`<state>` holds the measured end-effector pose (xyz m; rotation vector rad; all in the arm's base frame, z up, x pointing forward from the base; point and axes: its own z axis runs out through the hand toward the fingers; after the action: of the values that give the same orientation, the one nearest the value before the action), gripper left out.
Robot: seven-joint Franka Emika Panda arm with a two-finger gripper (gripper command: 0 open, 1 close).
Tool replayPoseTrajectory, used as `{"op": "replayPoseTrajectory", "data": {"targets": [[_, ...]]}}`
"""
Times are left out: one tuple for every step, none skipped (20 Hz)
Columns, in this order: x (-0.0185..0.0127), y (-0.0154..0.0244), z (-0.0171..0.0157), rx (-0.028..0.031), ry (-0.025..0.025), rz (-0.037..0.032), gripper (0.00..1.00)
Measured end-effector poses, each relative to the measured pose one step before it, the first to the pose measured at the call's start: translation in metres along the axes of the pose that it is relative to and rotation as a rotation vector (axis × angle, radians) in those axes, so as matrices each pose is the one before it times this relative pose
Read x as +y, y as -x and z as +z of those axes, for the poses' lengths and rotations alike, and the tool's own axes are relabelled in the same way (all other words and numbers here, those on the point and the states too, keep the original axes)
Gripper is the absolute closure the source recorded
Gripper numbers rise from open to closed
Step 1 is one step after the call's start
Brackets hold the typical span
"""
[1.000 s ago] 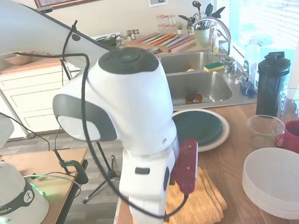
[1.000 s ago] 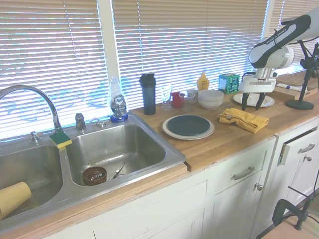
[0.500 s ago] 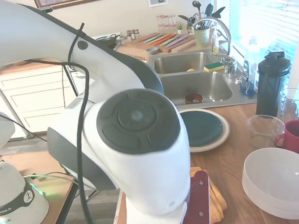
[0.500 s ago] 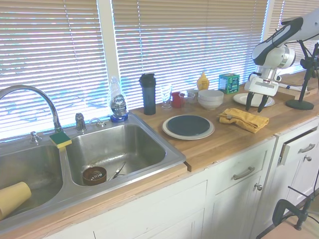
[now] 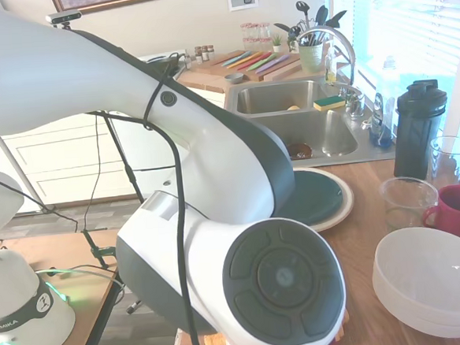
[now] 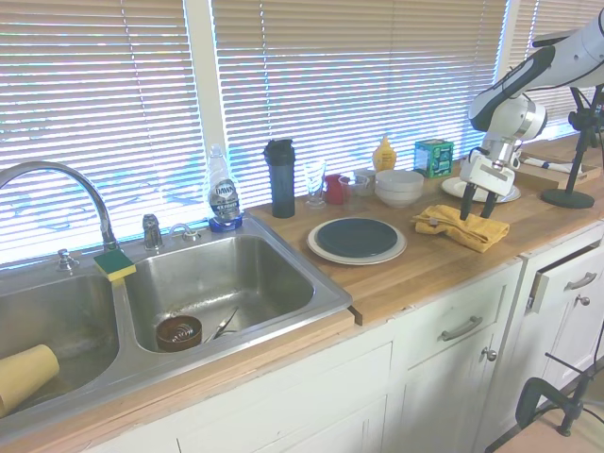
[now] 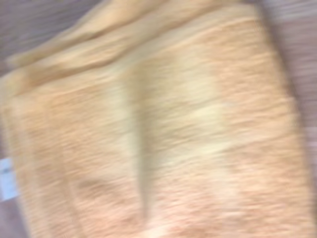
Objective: Wipe the blue plate in clockwise motion
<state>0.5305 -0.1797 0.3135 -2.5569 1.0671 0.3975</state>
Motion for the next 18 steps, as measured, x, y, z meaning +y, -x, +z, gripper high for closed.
{"op": "replayPoseTrajectory", "data": {"targets": [[-0.00252,0.0012,0.00135,-0.00315,0.00163,-0.00698,0.0],[-0.00292,0.00128,0.0014,-0.00226,0.00174,-0.00592,0.0],[-0.00271,0.00122,0.00122,-0.00179,0.00173,-0.00509,0.0],[-0.0025,0.00109,0.00115,-0.00129,0.00233,-0.00502,0.0],[-0.00231,0.00101,0.00098,-0.00088,0.00243,-0.00472,1.0],[-0.00195,0.00083,0.00082,-0.00041,0.00212,-0.00388,1.0],[-0.00125,0.00051,0.00056,0.00024,0.00182,-0.00278,1.0],[-0.00061,0.0002,0.00021,0.00065,0.00131,-0.00159,1.0],[-0.00027,0.00004,0.00008,0.00068,0.00045,-0.00065,1.0],[-0.0001,0.00001,0.0001,0.0004,0.00009,-0.00019,1.0],[0.00001,-0.00006,-0.00002,0.00064,0.00016,-0.00008,1.0],[-0.00003,-0.00003,-0.00002,0.00046,0.00019,-0.00017,1.0],[-0.00009,0.00001,0.00004,0.00029,0.00007,-0.00019,1.0],[-0.00002,0.0,0.00006,0.00022,0.00008,-0.00005,1.0],[0.00001,-0.00008,-0.00004,0.0009,0.00036,-0.00021,1.0],[0.00007,-0.00015,0.00036,0.00222,0.0004,-0.00007,1.0],[0.00014,-0.00022,0.00061,0.00355,0.00018,0.00017,1.0],[0.00011,-0.00022,0.00047,0.00323,0.00015,0.00004,1.0]]}}
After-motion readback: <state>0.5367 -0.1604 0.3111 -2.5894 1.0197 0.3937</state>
